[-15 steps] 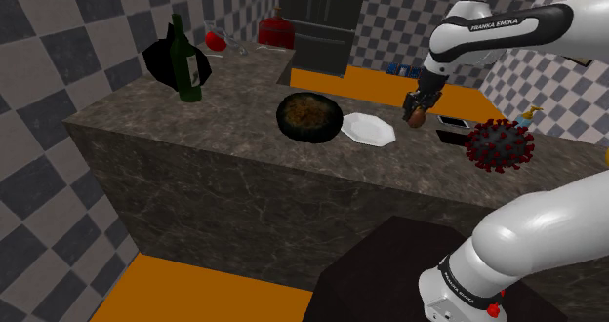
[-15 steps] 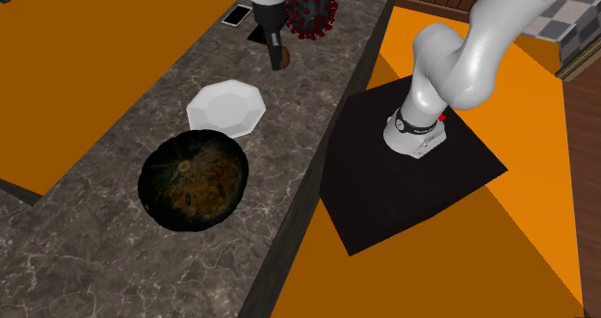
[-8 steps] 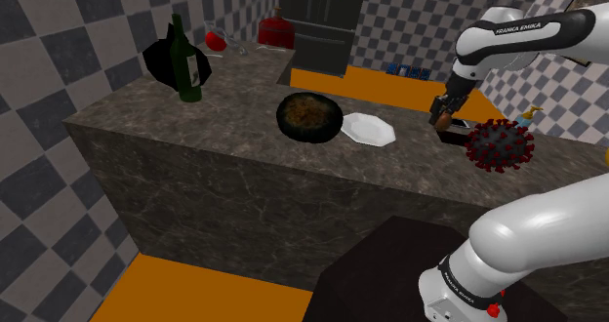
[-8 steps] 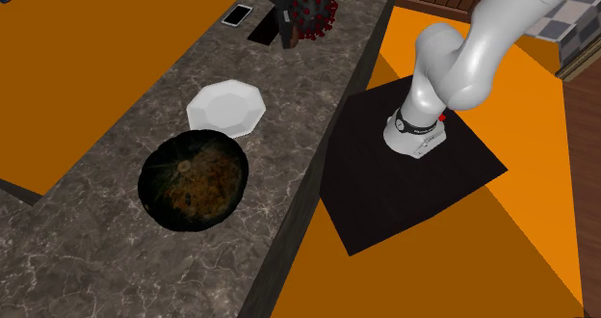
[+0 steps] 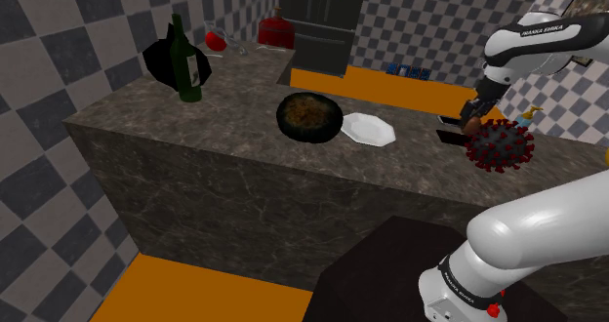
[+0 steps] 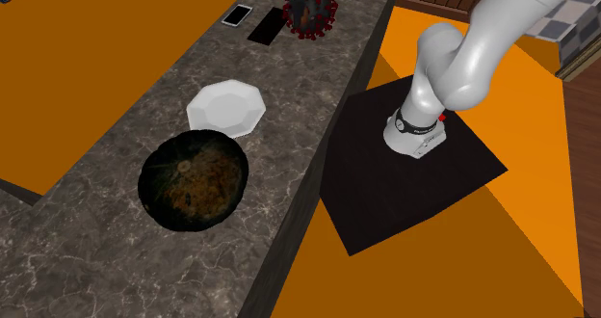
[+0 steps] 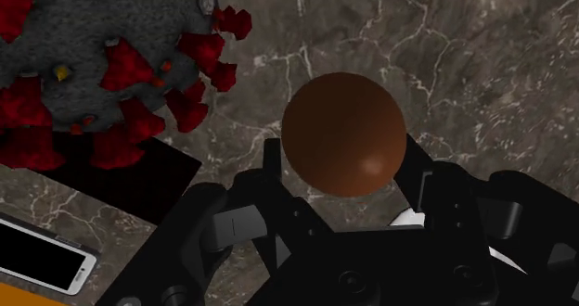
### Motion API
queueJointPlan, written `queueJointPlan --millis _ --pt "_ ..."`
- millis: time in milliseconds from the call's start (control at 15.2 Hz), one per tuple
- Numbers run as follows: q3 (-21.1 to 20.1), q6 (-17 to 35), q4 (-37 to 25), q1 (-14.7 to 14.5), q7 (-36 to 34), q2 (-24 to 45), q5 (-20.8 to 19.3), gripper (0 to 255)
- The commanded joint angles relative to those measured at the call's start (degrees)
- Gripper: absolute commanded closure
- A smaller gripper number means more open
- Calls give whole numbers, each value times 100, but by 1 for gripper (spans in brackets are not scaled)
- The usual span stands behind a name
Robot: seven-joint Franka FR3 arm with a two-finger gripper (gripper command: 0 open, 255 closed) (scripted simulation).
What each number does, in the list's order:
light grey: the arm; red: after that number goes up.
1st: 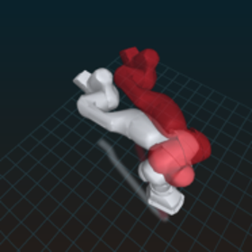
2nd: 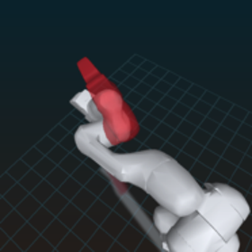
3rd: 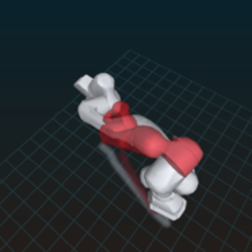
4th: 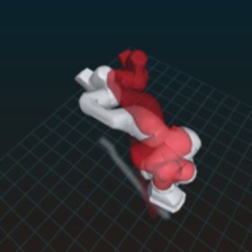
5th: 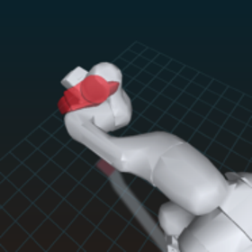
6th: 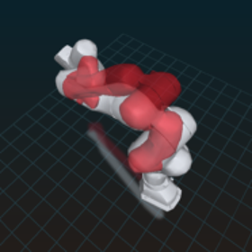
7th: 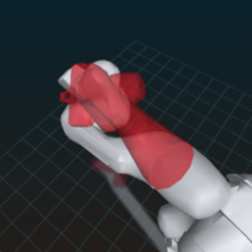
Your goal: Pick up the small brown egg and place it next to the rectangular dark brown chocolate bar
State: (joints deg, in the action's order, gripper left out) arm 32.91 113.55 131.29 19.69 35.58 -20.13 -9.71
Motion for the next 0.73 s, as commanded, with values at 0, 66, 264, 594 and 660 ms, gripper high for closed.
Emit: queueJointPlan --millis 0,66,264,594,660 --pt "252 -50 -191 87 364 122 -9 255" --pt "269 30 -133 85 372 146 -5 255" --pt "321 273 36 81 400 227 11 255" --pt "411 685 295 66 463 396 60 255" --pt "431 768 343 61 479 435 74 255"
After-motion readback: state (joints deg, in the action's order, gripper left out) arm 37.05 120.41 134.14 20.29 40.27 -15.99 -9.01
